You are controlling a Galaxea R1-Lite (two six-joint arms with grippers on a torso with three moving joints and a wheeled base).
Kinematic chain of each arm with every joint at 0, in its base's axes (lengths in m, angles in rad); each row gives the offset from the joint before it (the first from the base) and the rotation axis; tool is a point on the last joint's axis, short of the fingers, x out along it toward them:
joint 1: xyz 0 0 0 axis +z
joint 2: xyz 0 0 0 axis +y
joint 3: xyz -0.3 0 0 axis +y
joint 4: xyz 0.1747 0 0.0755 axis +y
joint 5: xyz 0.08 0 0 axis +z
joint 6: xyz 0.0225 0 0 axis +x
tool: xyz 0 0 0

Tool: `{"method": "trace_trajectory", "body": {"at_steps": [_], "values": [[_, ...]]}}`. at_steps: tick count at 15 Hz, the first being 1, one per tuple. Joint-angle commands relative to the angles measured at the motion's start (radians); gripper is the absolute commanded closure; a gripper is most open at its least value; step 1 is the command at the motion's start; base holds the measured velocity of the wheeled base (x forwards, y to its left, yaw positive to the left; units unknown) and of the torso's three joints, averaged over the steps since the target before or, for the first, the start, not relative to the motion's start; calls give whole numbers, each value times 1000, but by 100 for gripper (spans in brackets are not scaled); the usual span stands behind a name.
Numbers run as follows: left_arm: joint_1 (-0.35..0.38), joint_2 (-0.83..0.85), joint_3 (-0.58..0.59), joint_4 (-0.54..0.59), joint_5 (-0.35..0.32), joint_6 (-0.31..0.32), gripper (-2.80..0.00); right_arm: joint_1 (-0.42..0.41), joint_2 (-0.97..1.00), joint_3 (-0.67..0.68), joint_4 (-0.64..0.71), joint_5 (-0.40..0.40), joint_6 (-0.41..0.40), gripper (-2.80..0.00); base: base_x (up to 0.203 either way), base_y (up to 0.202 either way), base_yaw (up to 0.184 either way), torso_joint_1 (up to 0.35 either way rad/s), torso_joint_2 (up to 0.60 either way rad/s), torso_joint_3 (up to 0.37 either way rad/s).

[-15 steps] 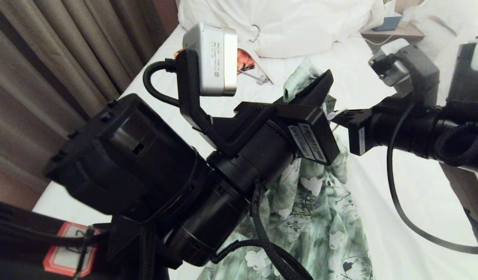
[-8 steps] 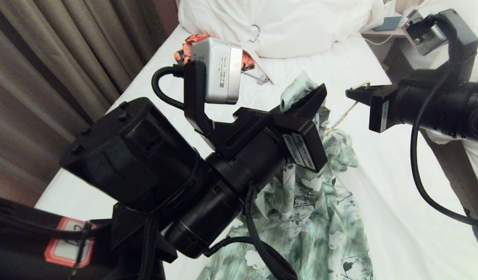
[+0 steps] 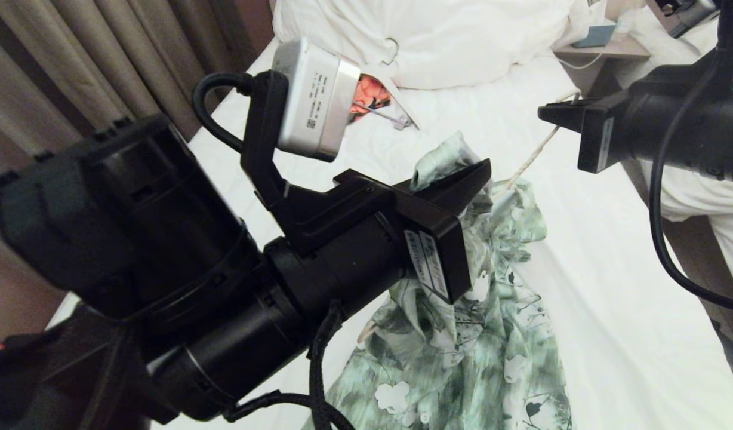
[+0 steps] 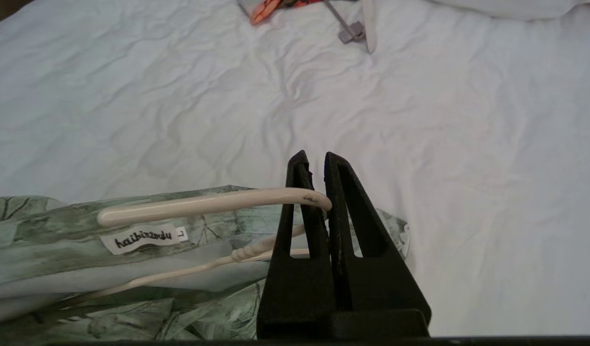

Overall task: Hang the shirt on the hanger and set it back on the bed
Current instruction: Take the clothes hanger out of the clothes

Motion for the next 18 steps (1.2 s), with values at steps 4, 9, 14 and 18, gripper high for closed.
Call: {"method": "trace_trajectory", "body": {"at_steps": [4,9,14,18], "values": [[4,-97,1,89,-22,30,0,39,-24,-79,112,-7,-1,0,0,0,0,0,0,0],[4,-90,9,87,-29,30,-280,64,-27,-97,137,-9,-1,0,0,0,0,0,0,0],[2,-74,10,85,-29,30,-280,64,-31,-116,157,-10,-1,0,0,0,0,0,0,0],[-6,-70,20,82,-31,31,-280,62,-29,-145,159,-12,-1,0,0,0,0,0,0,0]]}}
